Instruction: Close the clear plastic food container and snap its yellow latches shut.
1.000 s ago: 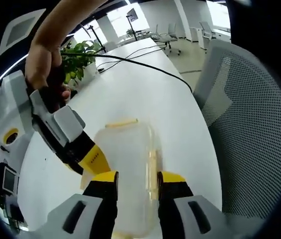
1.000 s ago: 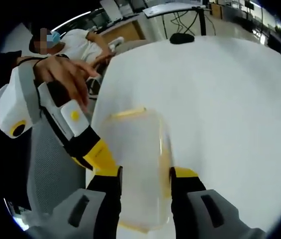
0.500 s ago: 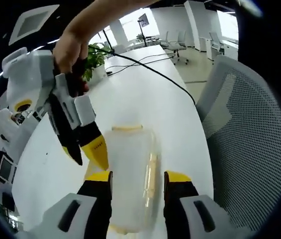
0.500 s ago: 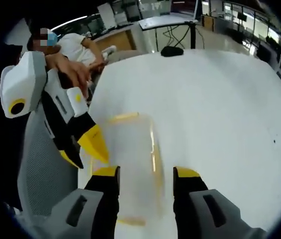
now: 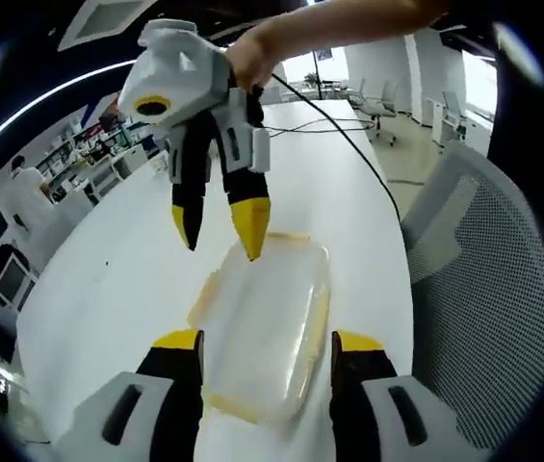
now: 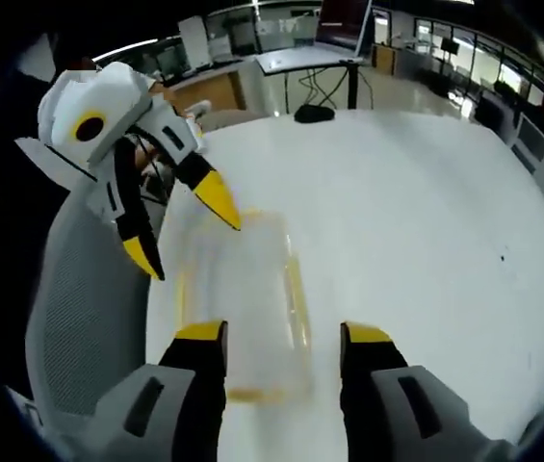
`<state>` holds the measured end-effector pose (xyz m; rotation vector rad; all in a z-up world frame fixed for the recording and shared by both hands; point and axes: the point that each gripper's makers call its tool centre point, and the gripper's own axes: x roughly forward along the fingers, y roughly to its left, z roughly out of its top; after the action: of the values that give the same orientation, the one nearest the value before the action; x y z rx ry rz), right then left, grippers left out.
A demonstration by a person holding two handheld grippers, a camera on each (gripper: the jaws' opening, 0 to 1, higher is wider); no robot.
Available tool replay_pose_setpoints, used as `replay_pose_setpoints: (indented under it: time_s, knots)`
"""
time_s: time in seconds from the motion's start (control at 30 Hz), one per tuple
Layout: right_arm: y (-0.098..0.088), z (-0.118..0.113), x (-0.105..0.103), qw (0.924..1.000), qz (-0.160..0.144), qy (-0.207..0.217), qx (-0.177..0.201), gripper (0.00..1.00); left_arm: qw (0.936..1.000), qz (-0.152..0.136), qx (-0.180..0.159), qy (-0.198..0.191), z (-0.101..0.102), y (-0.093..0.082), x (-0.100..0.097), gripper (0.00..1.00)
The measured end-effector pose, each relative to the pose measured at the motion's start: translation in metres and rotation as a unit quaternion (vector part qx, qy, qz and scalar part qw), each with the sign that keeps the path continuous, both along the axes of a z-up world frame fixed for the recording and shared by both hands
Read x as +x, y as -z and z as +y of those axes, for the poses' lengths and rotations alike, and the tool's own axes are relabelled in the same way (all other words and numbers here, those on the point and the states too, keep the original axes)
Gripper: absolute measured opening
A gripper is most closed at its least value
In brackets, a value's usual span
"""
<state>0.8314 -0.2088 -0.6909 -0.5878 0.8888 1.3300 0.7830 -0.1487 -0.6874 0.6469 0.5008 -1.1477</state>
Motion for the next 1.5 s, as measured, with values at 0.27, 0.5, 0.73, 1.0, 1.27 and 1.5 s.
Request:
replay_pose_setpoints:
  time_s: [0.27, 0.5, 0.73, 1.0, 1.27, 1.5]
  knots:
    - [-0.005, -0.016, -0.006, 0.9993, -0.022, 0.027, 0.014, 0.47, 0.9996, 0.005, -0.013, -0.026, 0.014, -0.003, 0.008, 0.54]
    - [-0.004, -0.032, -0.015, 0.9979, -0.033, 0.051, 0.024, 0.49, 0.9983, 0.018, -0.021, -0.050, 0.025, 0.001, 0.011, 0.58]
    - [-0.002, -0.045, -0.023, 0.9956, -0.041, 0.077, 0.034, 0.50, 0.9967, 0.028, -0.025, -0.071, 0.035, 0.007, 0.012, 0.60]
    - [0.005, -0.051, -0.034, 0.9919, -0.054, 0.105, 0.047, 0.52, 0.9949, 0.039, -0.025, -0.090, 0.045, 0.018, 0.009, 0.61]
    - [0.008, -0.045, -0.046, 0.9855, -0.060, 0.137, 0.079, 0.52, 0.9932, 0.038, -0.036, -0.104, 0.048, 0.021, 0.005, 0.57]
    - [0.016, -0.038, -0.058, 0.9788, -0.069, 0.166, 0.098, 0.55, 0.9912, 0.044, -0.047, -0.116, 0.046, 0.028, 0.001, 0.55]
